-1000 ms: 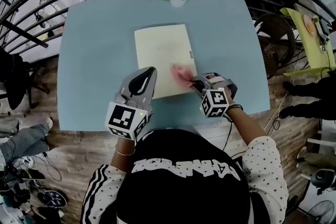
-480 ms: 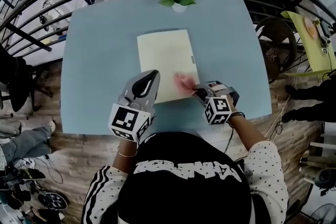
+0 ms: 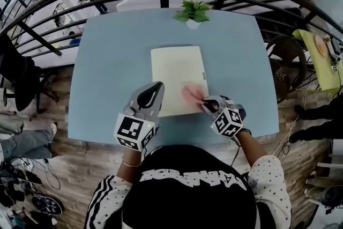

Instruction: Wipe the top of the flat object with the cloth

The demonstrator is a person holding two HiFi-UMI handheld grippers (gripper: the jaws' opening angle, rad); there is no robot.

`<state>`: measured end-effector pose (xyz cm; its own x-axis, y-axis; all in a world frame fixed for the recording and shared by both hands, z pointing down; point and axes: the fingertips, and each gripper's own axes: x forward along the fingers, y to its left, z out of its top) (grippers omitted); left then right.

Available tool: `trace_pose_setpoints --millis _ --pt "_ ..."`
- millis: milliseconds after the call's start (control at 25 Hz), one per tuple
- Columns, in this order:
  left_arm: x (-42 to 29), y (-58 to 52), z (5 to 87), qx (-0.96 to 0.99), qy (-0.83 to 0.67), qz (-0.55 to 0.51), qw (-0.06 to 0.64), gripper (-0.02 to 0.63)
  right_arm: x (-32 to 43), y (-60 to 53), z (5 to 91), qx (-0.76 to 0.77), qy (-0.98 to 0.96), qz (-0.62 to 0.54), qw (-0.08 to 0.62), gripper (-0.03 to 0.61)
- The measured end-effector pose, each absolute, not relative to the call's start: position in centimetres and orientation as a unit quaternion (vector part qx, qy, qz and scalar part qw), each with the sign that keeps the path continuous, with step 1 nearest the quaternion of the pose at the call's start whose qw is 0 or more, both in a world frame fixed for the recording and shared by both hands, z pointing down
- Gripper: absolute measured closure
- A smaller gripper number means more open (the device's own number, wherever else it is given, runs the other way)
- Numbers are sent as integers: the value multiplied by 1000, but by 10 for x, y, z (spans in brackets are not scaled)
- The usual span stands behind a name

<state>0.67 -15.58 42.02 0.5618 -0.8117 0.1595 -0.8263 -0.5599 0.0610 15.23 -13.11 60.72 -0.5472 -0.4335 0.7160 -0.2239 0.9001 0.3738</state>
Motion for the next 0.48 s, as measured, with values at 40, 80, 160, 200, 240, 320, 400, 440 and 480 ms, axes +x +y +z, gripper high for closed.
trace_pose_setpoints --millis 40,80,160,200,240,320,400,440,480 --pt "4 -156 420 880 -467 58 64 614 148 -135 600 201 -879 -110 419 558" --pt "1 -156 419 878 -470 59 65 614 143 -139 592 214 -885 -101 401 557" --pt "-3 -156 417 876 -474 60 65 614 136 -147 576 237 -894 -91 368 557" --pt "-5 -156 416 875 -476 59 64 614 132 -152 568 248 -899 -88 351 557" --pt "-7 -155 414 873 -479 59 63 614 129 -157 558 259 -903 -84 332 555" --pt "-11 -155 412 870 -485 60 61 614 122 -166 538 279 -914 -69 288 555" --pt "-14 -153 411 867 -490 65 62 614 117 -173 517 296 -923 -45 243 557" --pt "-16 -152 410 866 -492 67 62 614 116 -175 507 304 -926 -33 220 555" --pt "-18 -151 408 865 -494 67 60 614 114 -178 498 310 -929 -20 199 557"
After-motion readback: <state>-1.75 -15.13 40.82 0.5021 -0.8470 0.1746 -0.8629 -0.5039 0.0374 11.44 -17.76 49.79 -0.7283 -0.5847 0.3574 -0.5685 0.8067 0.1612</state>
